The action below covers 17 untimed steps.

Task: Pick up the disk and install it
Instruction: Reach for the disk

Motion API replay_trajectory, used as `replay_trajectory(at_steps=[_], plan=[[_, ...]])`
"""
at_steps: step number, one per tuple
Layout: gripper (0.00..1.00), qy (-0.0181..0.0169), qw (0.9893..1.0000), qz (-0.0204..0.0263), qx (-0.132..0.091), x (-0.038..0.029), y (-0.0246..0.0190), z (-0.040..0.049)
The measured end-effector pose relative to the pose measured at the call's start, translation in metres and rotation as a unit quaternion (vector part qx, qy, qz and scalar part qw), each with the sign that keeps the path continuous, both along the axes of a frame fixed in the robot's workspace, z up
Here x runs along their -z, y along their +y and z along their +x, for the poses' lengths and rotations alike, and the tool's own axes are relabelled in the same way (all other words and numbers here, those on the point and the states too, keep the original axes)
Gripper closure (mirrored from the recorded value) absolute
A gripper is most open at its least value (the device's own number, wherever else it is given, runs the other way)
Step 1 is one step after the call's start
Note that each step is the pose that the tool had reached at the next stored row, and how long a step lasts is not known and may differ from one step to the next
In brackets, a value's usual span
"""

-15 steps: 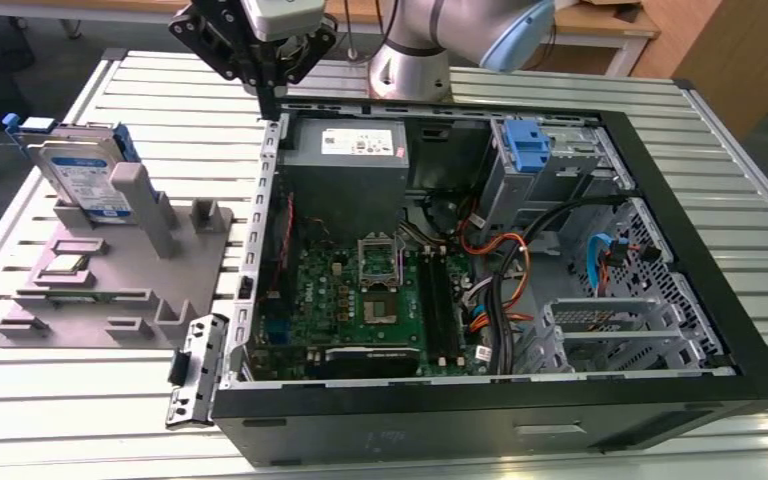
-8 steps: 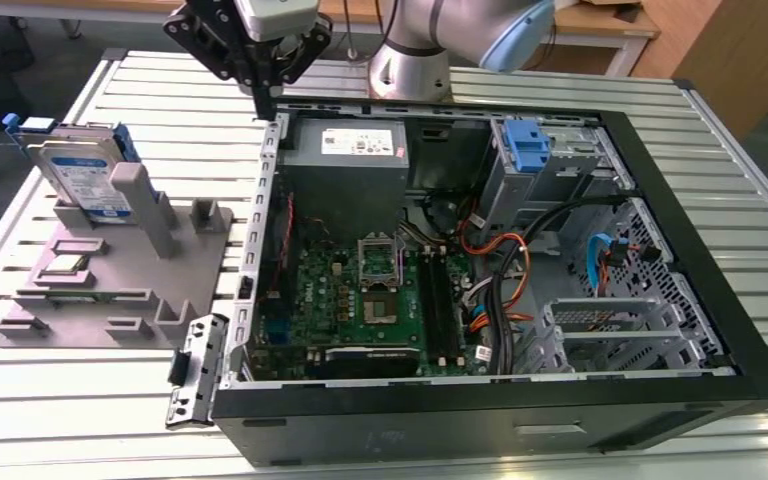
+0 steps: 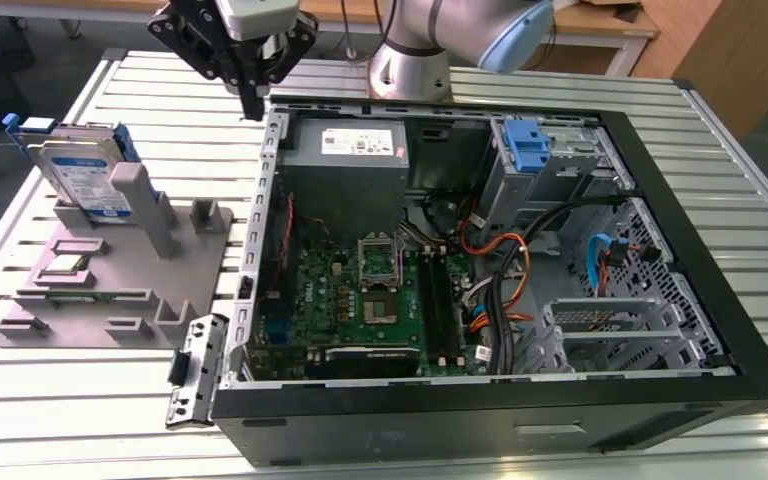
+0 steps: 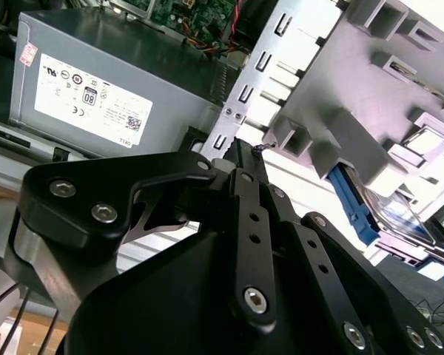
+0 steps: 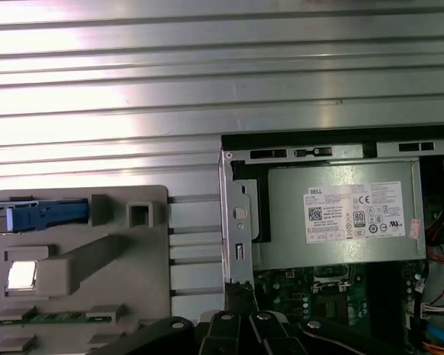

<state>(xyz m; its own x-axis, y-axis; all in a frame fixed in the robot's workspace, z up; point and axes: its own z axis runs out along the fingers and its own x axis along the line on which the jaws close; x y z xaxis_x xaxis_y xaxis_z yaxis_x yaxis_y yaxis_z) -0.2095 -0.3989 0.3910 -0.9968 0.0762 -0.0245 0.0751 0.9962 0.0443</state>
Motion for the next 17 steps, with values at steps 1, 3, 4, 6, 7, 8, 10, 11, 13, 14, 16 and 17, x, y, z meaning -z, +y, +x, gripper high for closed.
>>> replay_trajectory(at_steps=[1, 3, 4, 6, 7, 8, 10, 11, 13, 14, 16, 17], plan=[[0.89, 0.0000, 1.0000, 0.0000, 0.000, 0.0001, 0.0000, -0.0015], [0.89, -0.0001, 1.0000, 0.0000, 0.000, 0.0001, 0.0000, -0.0051], [0.89, -0.0001, 1.0000, 0.0000, 0.000, 0.0001, 0.0000, -0.0069], [0.89, -0.0002, 1.0000, 0.0000, 0.000, 0.0002, 0.0000, -0.0110], [0.89, -0.0002, 1.0000, 0.0000, 0.000, 0.0002, 0.0000, -0.0129], [0.89, -0.0003, 1.0000, 0.0001, 0.000, 0.0003, 0.0000, -0.0151], [0.89, -0.0003, 1.0000, 0.0000, 0.000, 0.0003, 0.0000, -0.0192], [0.89, -0.0003, 1.0000, 0.0000, 0.000, 0.0004, 0.0000, -0.0212], [0.89, -0.0004, 1.0000, 0.0000, 0.000, 0.0004, 0.0000, -0.0255], [0.89, -0.0004, 1.0000, 0.0000, 0.000, 0.0005, 0.0000, -0.0278], [0.89, -0.0005, 1.0000, 0.0000, 0.000, 0.0005, 0.0000, -0.0320], [0.89, -0.0006, 1.0000, 0.0001, 0.000, 0.0006, 0.0000, -0.0341]])
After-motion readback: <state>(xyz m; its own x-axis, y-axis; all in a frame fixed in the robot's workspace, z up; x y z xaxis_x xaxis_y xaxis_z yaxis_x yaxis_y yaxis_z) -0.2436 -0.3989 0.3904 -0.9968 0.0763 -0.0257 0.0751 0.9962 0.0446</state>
